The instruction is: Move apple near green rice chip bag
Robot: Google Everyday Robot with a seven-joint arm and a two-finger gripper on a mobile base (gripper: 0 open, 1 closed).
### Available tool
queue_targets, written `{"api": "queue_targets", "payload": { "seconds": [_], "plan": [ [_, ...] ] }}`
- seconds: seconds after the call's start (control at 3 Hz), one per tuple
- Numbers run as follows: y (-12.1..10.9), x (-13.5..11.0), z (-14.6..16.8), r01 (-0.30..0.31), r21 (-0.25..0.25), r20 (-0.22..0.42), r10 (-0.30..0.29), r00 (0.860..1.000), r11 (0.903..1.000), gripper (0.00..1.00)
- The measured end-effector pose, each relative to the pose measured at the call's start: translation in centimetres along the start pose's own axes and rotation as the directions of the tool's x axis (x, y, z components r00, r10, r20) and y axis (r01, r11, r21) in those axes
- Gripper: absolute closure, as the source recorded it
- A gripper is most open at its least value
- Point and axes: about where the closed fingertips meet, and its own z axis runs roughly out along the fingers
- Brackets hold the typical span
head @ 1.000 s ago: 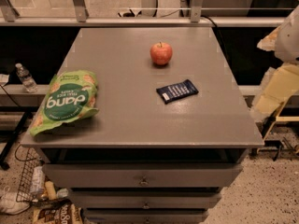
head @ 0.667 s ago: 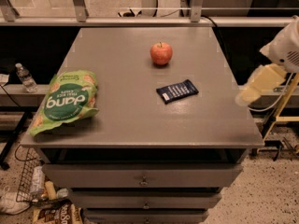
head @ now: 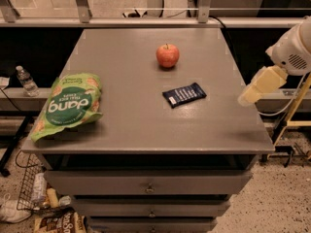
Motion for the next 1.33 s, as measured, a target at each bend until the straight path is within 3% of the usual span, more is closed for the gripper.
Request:
{"api": "queue_targets", "payload": {
  "seconds": [0.33,0.67,1.0,1.33],
  "plan": [
    [-1.1,-1.7,0.7,-0.053,0.014,0.080,0.051,0.995,0.9985,0.00],
    [-3.5,-5.2,1.8,-0.106,0.032,0.181,0.099,0.978,0.9938,0.00],
    [-5.0,-8.7,2.8,-0.117,0.036,0.221,0.107,0.970,0.9925,0.00],
    [-5.6,-11.7,4.5,-0.135,0.002,0.233,0.131,0.964,0.9908,0.00]
  ]
}}
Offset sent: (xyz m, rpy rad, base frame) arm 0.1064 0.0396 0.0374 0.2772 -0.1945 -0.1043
